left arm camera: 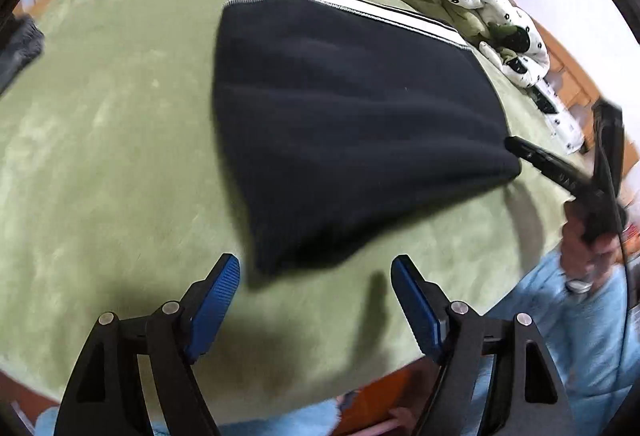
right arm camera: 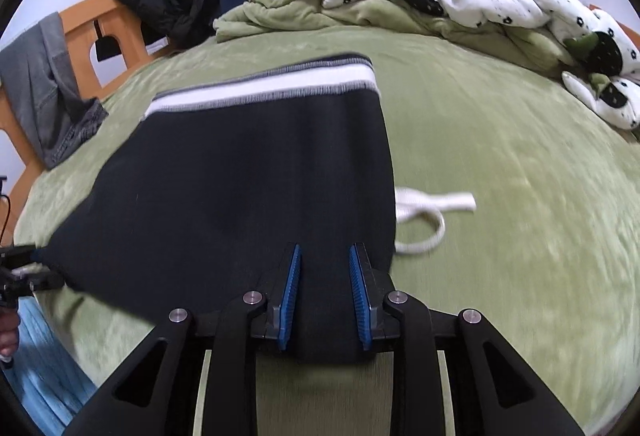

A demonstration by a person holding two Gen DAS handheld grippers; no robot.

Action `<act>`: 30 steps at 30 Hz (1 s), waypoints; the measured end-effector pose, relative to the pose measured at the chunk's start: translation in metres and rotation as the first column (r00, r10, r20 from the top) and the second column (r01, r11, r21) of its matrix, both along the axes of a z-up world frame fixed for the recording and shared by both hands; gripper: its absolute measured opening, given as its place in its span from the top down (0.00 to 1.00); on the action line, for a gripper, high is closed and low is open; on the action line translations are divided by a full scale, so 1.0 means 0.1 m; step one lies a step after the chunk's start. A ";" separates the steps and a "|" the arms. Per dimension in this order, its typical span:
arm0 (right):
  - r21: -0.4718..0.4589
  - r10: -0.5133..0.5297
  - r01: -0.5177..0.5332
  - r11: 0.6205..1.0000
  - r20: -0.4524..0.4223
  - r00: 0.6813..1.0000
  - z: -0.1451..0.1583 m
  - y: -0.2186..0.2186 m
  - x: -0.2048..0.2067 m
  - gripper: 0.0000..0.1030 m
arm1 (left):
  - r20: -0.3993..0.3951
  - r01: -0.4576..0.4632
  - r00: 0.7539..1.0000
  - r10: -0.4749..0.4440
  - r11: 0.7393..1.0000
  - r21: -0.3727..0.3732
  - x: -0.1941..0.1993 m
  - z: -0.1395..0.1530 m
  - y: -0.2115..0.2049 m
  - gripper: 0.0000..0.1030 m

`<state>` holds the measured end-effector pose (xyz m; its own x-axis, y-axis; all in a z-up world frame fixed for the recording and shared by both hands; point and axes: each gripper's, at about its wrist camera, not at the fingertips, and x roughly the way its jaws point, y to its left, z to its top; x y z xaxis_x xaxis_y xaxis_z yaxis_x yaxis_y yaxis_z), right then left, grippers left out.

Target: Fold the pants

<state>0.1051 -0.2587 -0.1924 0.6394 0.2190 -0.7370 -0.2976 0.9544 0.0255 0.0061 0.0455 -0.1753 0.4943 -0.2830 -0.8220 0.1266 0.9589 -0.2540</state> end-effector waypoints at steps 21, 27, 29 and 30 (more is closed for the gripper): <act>-0.014 -0.022 0.021 1.000 -0.048 0.999 -0.08 0.02 -0.25 0.69 | 0.164 -0.076 0.985 0.045 0.979 0.187 -0.13 0.03 -0.07 0.79; 0.016 -0.005 0.005 1.000 0.002 1.000 0.10 -0.01 -0.27 0.65 | 0.170 -0.134 0.979 0.117 0.987 0.092 -0.25 0.36 0.08 0.49; 0.005 -0.009 0.009 1.000 0.026 1.000 0.12 0.01 -0.24 0.65 | 0.175 -0.138 0.977 0.125 0.988 0.064 -0.23 0.46 0.08 0.48; -0.003 -0.014 0.014 1.000 0.035 0.999 0.12 0.02 -0.23 0.65 | 0.180 -0.140 0.975 0.129 0.989 0.048 -0.22 0.49 0.09 0.48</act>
<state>0.0825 -0.2563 -0.1806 0.6680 0.2080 -0.7145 -0.2852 0.9584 0.0125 -0.0159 0.0541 -0.1261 0.6628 -0.1567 -0.7323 0.0331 0.9830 -0.1805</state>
